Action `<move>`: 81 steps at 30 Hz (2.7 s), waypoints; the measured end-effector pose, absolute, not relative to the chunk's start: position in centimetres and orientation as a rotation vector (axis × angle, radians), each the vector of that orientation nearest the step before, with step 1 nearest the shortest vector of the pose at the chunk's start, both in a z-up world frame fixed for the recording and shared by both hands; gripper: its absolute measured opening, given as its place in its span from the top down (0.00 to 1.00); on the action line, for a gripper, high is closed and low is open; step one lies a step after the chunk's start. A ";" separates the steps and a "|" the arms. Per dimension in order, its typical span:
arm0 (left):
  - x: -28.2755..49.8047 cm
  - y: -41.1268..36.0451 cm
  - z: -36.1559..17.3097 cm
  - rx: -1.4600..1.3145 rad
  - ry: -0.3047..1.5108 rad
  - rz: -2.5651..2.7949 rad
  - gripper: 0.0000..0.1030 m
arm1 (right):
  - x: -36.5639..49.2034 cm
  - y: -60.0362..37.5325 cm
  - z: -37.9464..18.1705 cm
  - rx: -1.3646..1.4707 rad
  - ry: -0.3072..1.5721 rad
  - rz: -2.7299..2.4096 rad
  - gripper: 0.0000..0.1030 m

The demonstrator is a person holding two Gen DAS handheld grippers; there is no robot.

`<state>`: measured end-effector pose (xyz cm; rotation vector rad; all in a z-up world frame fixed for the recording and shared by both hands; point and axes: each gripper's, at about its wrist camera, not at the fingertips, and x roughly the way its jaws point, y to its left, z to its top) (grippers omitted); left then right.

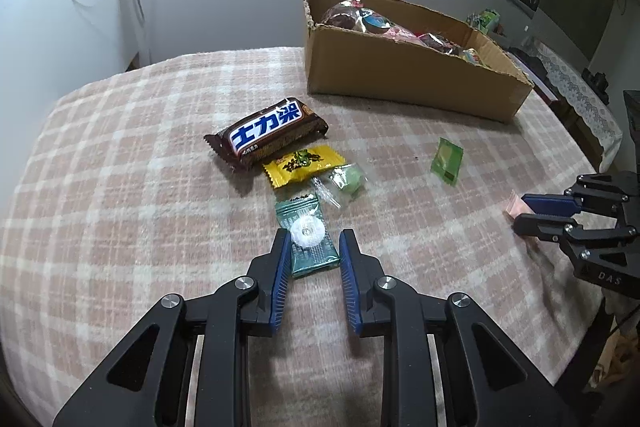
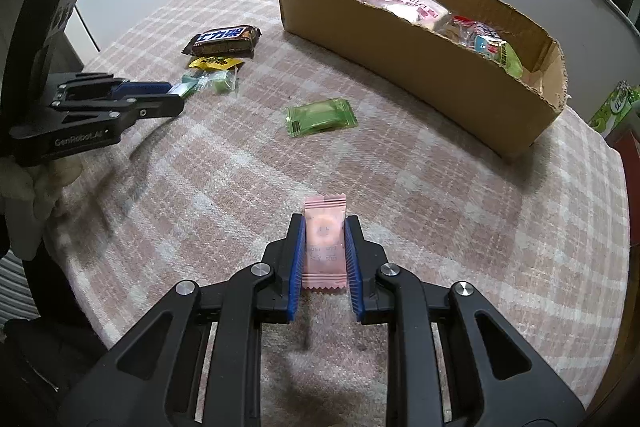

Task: Organize snacks
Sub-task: 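Grasp the teal mint packet with the left gripper while the right grasps the pink candy, then carry the mint packet and pink candy into the box and open both grippers, then withdraw both grippers from the box back over the table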

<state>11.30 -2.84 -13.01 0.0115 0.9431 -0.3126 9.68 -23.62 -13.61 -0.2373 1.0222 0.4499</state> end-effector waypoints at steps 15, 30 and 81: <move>10.8 -3.3 -8.5 -0.009 0.831 -0.344 0.78 | 10.5 -25.5 -9.4 -0.180 0.928 0.397 0.80; 14.9 -6.3 -4.1 0.003 0.712 -0.385 0.78 | 14.7 -28.5 -4.3 -0.139 0.818 0.308 0.80; 24.0 -11.3 -4.9 0.012 0.750 -0.384 0.75 | 25.8 -30.7 -5.9 -0.112 0.841 0.195 0.46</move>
